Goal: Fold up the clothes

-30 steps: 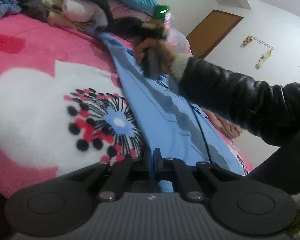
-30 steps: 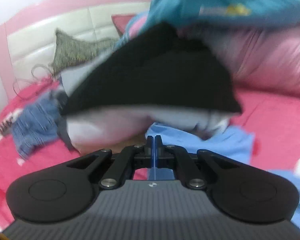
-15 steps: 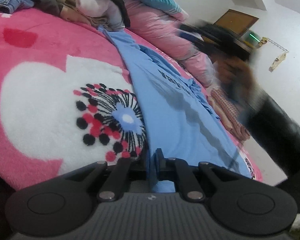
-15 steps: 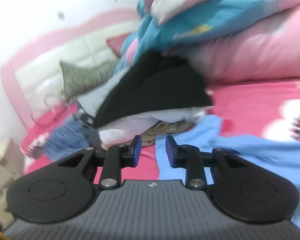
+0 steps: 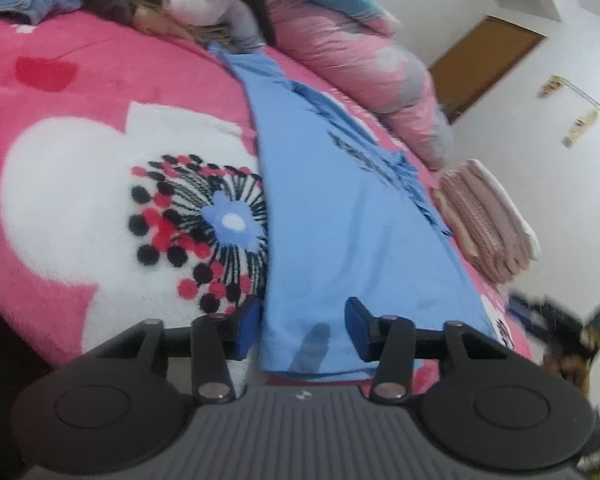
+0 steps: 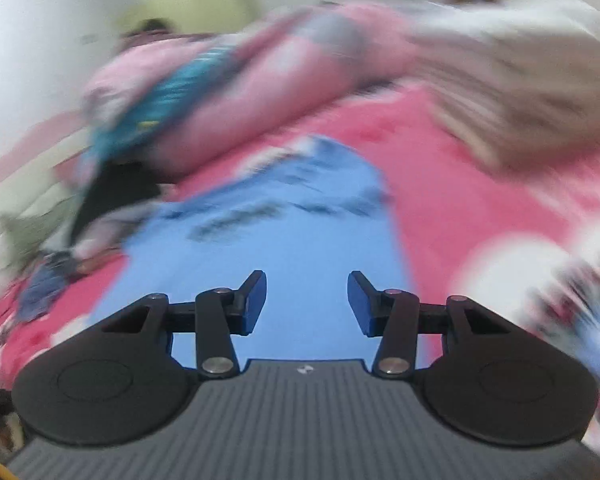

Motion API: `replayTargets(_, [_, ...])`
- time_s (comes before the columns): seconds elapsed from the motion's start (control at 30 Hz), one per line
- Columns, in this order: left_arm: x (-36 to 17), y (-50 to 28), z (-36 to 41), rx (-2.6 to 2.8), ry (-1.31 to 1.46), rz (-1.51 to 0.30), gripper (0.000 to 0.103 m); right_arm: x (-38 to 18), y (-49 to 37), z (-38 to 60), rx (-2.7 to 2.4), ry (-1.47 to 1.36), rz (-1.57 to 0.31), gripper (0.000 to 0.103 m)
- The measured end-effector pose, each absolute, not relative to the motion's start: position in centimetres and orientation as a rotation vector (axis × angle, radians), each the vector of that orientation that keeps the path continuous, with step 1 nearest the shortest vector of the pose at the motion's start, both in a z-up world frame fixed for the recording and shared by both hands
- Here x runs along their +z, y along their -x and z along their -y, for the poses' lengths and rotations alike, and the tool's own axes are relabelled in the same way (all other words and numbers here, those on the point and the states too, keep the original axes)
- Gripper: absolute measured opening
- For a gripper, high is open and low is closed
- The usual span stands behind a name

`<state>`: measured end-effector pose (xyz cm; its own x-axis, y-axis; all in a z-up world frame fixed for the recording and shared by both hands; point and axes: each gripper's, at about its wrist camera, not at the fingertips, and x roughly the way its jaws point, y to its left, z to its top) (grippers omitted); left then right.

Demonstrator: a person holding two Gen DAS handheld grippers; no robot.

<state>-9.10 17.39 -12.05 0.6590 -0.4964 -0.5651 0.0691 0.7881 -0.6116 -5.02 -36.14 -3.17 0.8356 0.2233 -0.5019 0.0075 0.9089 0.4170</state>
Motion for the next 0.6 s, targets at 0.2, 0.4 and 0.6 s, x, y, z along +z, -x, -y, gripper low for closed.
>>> replayTargets(0.2, [-11.6, 9.2, -17.1, -0.277, 0.621, -0.845, 0.038, -7.2, 7.8, 39.7, 0.058, -0.596, -0.576, 0.044])
replayTargets(0.4, [-11.5, 9.2, -16.0, -0.201, 0.557, -0.871, 0.003, -8.5, 8.0, 38.4, 0.146, -0.526, -0.61, 0.022])
replayTargets(0.6, [-8.4, 10.4, -16.2, -0.197, 0.55, -0.798, 0.002, -5.6, 10.2, 39.3, 0.2, -0.517, -0.521, 0.002])
